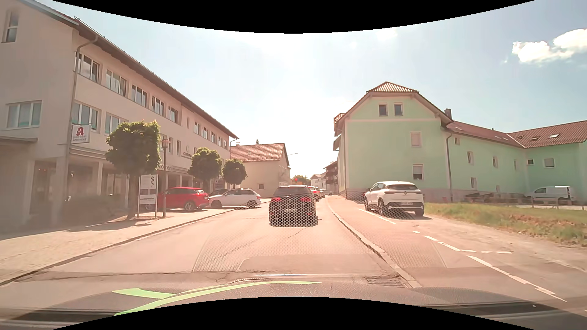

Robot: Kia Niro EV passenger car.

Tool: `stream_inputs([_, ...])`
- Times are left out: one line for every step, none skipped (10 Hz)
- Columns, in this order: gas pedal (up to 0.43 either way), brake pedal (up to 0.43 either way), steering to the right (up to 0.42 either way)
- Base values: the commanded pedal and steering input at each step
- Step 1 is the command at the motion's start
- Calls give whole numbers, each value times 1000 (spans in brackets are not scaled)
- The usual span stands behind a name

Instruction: Follow the waypoints while adhering to traffic rules and regulations

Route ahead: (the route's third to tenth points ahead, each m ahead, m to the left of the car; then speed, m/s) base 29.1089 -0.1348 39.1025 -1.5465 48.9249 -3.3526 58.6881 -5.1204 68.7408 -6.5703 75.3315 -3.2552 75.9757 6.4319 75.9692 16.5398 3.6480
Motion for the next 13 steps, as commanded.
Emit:
stream_inputs([0,0,19])
stream_inputs([0,0,18])
stream_inputs([0,6,18])
stream_inputs([0,49,18])
stream_inputs([0,79,18])
stream_inputs([0,91,18])
stream_inputs([0,85,18])
stream_inputs([0,79,18])
stream_inputs([0,73,18])
stream_inputs([0,67,18])
stream_inputs([0,61,18])
stream_inputs([0,61,18])
stream_inputs([0,61,19])
